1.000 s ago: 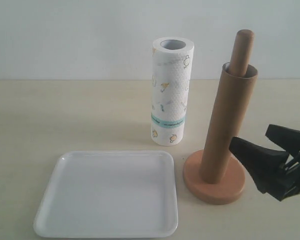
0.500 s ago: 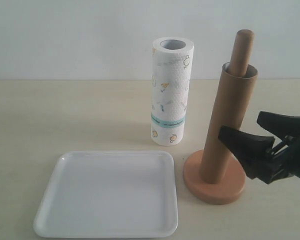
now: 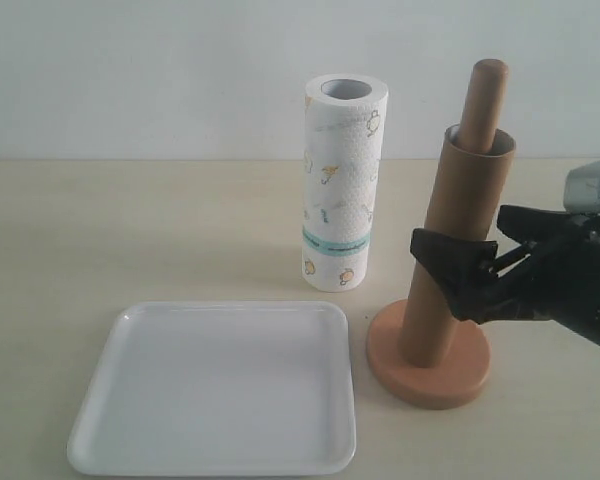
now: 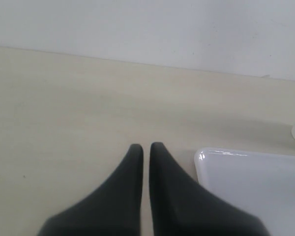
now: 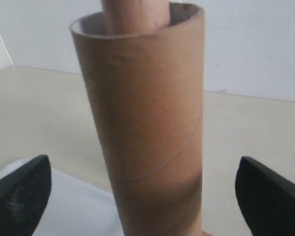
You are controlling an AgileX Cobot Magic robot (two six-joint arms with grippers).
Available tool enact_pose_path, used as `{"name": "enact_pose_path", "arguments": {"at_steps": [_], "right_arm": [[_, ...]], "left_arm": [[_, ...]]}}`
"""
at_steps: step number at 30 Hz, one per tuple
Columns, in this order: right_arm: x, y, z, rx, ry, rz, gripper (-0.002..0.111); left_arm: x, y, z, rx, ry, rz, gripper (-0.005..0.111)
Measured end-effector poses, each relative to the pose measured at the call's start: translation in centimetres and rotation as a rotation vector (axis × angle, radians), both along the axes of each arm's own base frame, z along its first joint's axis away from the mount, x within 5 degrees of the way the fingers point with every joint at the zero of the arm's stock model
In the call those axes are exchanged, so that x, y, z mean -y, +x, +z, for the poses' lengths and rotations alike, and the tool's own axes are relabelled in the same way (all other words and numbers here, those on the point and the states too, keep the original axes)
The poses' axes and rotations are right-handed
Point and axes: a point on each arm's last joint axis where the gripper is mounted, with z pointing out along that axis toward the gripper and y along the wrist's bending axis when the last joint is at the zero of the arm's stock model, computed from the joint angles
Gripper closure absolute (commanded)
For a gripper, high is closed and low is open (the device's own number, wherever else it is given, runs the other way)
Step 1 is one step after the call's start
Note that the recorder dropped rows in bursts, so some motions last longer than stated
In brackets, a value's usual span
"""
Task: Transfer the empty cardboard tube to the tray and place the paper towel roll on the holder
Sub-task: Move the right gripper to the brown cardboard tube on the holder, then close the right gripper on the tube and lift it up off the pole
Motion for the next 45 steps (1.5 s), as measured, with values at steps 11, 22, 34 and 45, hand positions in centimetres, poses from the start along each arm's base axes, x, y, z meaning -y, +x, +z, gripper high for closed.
{"name": "enact_pose_path", "arguments": {"at_steps": [11, 22, 34, 45], "right_arm": [[-0.5, 2.0, -4.8, -0.065, 0.026, -0.024, 0.027], [-0.6, 2.0, -4.8, -0.033, 0.001, -0.011, 0.103], [-0.7, 2.0, -3.8, 0.037, 0.054, 0.004, 0.108], [0.2, -1.0, 5.0, 0.394, 0.168, 0.013, 0.108]], "left_arm": [[0.0, 0.0, 0.0, 0.000, 0.000, 0.000, 0.103], [0.0, 0.0, 0.0, 0.000, 0.000, 0.000, 0.103], [0.0, 0.0, 0.0, 0.000, 0.000, 0.000, 0.103], [0.0, 0.0, 0.0, 0.000, 0.000, 0.000, 0.103]]}}
